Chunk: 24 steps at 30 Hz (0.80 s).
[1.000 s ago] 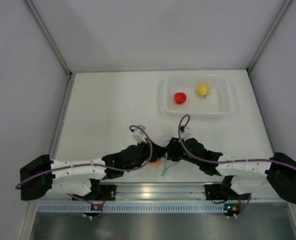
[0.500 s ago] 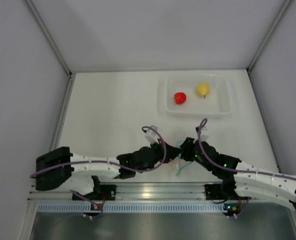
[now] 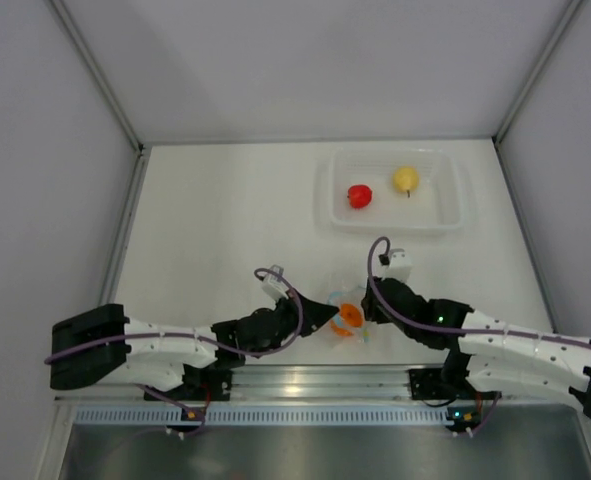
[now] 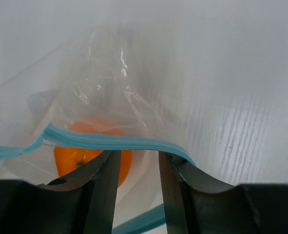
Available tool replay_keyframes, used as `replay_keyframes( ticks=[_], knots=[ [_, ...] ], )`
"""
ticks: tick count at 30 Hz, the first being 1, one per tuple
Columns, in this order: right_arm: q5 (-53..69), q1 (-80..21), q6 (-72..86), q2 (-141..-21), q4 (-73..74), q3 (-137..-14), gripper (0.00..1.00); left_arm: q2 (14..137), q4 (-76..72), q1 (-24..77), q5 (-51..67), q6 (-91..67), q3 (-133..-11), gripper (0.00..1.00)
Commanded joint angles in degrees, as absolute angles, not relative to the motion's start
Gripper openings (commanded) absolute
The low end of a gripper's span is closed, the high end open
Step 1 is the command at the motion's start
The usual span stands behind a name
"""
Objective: Open the zip-top bag and remove the fake food
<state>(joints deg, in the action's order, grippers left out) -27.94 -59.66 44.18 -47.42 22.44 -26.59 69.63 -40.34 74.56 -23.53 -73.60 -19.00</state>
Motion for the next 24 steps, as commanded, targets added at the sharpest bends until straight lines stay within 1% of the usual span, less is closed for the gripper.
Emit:
replay_keyframes(
  ticks=[1,4,9,17,24],
  knots=[
    [-28.13,-62.66,40.44,-53.67,24.17,-31.19,0.39,66.01,-42.19,74.44,-27.77,-77.08,-15.57,0.0],
    [-27.51,-64.94,40.25,-56.42,23.03,-33.04,0.42,63.81,-42.01,74.36,-29.0,-78.31,-12.31,0.0],
    [-21.54,-65.92,38.68,-55.02,16.11,-32.7,0.47,62.4,-41.75,74.27,-29.62,-78.92,-9.32,0.0],
    [-16.71,-66.01,38.06,-57.57,11.43,-33.57,0.51,63.46,-41.84,74.36,-29.18,-79.37,-9.14,0.0],
    [-15.38,-66.27,37.7,-62.14,14.06,-35.6,0.58,64.42,-41.75,74.27,-29.09,-80.41,-8.97,0.0]
  ],
)
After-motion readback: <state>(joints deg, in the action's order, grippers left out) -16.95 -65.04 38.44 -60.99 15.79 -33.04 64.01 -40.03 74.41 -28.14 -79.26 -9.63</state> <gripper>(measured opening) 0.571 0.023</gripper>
